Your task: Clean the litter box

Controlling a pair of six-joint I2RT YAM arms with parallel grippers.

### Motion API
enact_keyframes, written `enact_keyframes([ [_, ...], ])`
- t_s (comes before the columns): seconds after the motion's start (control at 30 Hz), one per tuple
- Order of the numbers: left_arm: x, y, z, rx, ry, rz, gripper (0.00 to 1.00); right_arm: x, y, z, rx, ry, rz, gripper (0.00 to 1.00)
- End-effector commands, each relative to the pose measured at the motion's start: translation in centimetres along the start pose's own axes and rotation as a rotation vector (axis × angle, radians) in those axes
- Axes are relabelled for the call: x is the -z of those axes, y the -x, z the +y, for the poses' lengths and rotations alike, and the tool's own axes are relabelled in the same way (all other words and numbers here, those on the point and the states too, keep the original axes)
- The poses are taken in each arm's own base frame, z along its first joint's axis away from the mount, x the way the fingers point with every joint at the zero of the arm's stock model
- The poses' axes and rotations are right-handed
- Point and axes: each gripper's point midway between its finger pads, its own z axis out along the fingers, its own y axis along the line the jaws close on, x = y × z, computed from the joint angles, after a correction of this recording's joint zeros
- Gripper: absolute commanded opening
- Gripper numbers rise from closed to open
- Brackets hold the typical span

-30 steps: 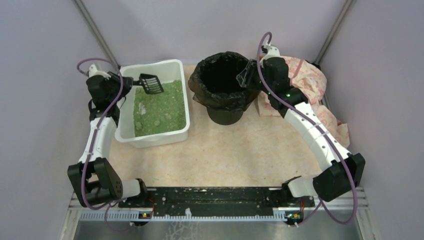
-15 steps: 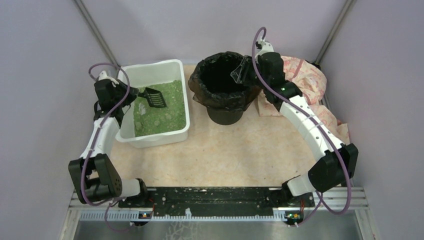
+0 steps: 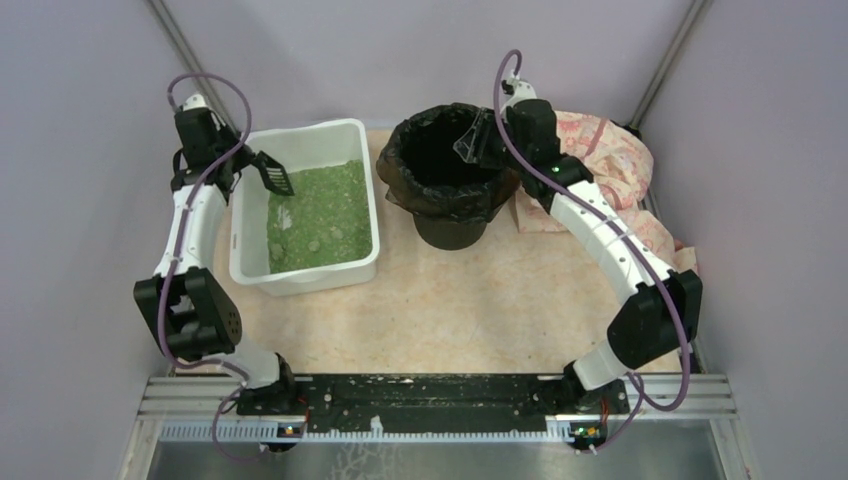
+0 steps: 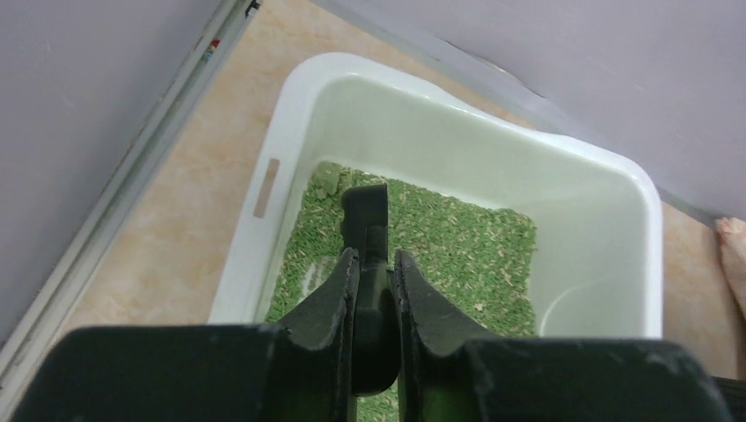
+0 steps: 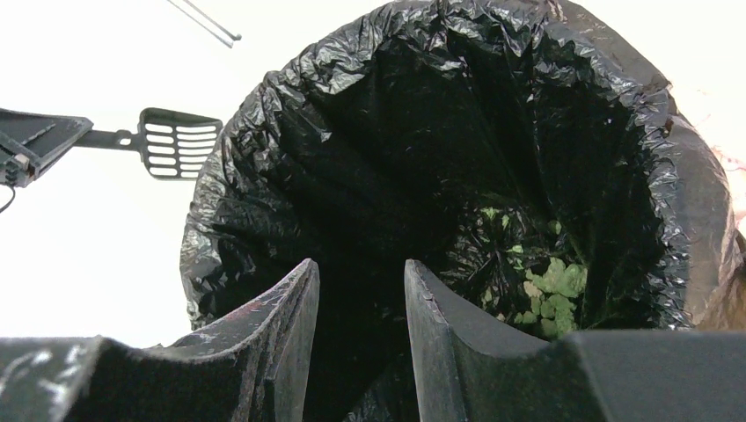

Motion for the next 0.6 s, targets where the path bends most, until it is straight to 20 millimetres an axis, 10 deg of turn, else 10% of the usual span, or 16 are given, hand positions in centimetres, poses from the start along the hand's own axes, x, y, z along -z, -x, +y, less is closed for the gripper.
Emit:
enact_keyframes([
  [0.0, -1.8, 0.7, 1.2, -0.110, 0.068, 0.019, 0.00, 0.2, 3.5, 1.8, 0.006, 0.059, -0.091, 0.42],
  [0.57, -8.8, 1.5, -0.2, -0.434, 0.086, 0.010, 0.00, -0.1, 3.8, -0.2, 0.012, 0.007, -0.100, 0.42],
])
